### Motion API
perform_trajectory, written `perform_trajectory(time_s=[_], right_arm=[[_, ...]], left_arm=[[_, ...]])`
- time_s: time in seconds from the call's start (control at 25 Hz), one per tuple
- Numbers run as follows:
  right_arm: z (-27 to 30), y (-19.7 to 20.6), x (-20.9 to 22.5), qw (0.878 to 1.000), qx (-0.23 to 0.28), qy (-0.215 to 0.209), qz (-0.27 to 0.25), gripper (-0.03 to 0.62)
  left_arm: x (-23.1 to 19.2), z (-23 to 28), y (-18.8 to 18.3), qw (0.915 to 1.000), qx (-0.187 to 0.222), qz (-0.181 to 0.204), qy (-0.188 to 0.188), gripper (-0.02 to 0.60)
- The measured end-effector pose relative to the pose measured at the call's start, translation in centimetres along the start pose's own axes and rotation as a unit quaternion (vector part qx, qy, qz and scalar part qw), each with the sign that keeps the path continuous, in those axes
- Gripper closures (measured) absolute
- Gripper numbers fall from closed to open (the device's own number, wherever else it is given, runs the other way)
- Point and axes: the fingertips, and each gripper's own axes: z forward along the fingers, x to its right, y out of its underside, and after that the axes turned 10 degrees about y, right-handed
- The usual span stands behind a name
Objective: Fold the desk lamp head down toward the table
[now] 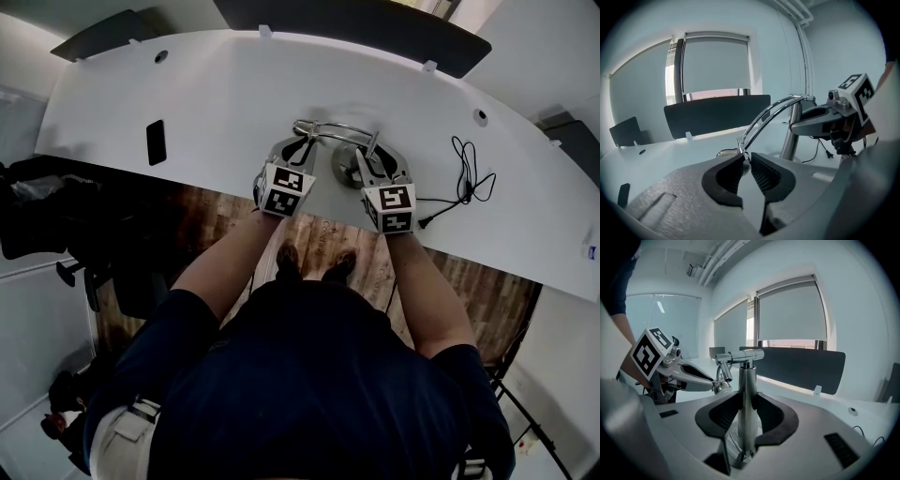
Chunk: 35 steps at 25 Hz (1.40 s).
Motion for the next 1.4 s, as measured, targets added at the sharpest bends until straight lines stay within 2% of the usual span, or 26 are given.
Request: perform_trajectory(time_s=[0.6, 0.88, 1.0, 1.2, 1.4], right_arm=[[0.2, 0.1, -0.2, 1.000, -0.012, 0.005, 0.001, 0.467], [0.3, 0.2, 0.0, 0.999, -0.023, 0.018, -0.021, 0.459], [-0.2, 0.0, 0.1, 0.999, -0.026, 0.025, -0.029, 0.459], [-3.0, -0.4, 0.1, 0.999, -0.024, 0.036, -0.005, 0.461], [-8.1, -2.8, -2.1, 0.999, 0.003, 0.022, 0.029, 0.477]], left_arm=[[2.1, 2.5, 1.8, 0.9992, 0.001, -0.038, 0.009, 0.522], [2.4, 2.6, 1.9, 0.9992, -0.010, -0.028, 0.026, 0.516], [2.0, 1.6, 1.0, 0.9996, -0.008, -0.015, 0.020, 0.515], [2.6, -2.2, -1.7, 0.9993, 0.023, 0.005, 0.030, 0.514], [6.0, -8.1, -6.5, 0.9935, 0.090, 0.024, 0.065, 0.515]])
